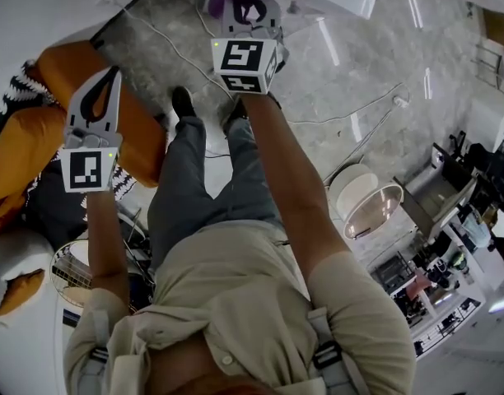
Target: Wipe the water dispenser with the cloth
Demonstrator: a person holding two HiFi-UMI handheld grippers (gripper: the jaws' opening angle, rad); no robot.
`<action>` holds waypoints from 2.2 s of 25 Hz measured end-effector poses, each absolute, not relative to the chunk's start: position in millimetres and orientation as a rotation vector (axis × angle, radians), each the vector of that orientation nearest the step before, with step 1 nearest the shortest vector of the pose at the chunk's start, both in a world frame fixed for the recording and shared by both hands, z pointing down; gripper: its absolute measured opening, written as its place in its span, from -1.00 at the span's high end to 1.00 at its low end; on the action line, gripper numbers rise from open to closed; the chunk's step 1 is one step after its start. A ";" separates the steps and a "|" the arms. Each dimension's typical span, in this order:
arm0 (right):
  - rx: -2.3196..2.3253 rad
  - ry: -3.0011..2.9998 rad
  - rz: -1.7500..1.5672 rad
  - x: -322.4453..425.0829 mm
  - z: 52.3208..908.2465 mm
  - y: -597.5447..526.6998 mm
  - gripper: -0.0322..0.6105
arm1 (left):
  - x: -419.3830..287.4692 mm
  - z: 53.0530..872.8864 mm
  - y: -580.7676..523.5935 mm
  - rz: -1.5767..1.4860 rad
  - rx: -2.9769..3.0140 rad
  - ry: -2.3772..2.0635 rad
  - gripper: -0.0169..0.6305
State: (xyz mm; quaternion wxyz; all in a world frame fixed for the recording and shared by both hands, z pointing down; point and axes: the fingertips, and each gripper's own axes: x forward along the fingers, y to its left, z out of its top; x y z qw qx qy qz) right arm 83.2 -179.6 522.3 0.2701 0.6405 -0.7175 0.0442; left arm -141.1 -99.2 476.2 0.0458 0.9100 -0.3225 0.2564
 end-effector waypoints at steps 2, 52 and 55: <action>1.731 -1.920 0.121 87.5 522.4 -179.4 0.69 | -143.2 477.0 -101.5 0.773 2.779 -0.983 0.90; 2.080 -1.597 0.472 257.5 552.9 -105.1 0.69 | -97.0 492.6 -78.3 0.810 2.806 -0.836 0.90; 2.152 -1.505 0.501 301.2 552.7 -88.2 0.69 | -83.8 492.5 -74.6 0.812 2.830 -0.801 0.90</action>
